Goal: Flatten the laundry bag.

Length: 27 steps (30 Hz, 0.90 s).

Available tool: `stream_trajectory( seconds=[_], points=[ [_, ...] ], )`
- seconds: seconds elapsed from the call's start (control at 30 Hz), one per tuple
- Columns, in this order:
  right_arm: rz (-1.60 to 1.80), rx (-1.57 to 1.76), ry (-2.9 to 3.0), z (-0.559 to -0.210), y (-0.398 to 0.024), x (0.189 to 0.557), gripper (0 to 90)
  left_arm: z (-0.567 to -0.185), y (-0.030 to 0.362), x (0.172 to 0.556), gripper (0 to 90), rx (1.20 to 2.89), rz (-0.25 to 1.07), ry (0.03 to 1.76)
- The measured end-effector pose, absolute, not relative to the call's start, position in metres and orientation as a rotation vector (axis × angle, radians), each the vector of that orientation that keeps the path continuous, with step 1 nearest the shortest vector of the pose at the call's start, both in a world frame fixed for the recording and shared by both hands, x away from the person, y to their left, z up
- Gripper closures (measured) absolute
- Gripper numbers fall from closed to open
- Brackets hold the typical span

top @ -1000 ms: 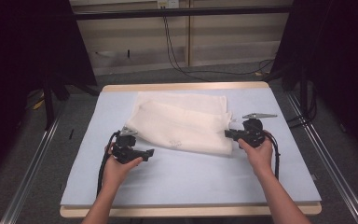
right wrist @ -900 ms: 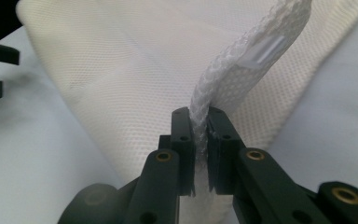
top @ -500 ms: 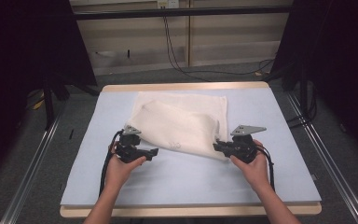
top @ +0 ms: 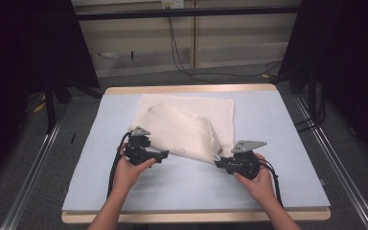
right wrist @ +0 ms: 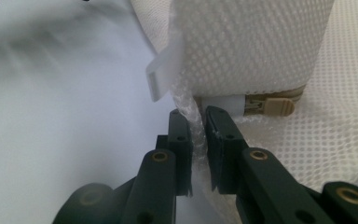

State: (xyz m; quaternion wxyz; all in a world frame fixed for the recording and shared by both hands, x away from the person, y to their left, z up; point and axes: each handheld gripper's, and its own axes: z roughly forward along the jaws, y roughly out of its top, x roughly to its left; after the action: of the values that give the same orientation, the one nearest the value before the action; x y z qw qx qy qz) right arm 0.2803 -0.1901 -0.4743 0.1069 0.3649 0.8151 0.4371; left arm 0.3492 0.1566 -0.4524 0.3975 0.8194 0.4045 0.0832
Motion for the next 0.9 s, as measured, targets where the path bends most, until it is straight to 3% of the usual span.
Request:
stream_trajectory(
  seconds=[0.33,0.9],
  points=[
    [1.219,0.989,2.464,-0.478,-0.181,0.273,78.5,-0.442,0.143,0.346,13.4,2.033,0.204,1.01],
    [1.095,0.882,2.502,-0.481,-0.171,0.265,78.0,-0.437,0.101,0.358,14.2,2.019,0.065,0.925]
  ],
)
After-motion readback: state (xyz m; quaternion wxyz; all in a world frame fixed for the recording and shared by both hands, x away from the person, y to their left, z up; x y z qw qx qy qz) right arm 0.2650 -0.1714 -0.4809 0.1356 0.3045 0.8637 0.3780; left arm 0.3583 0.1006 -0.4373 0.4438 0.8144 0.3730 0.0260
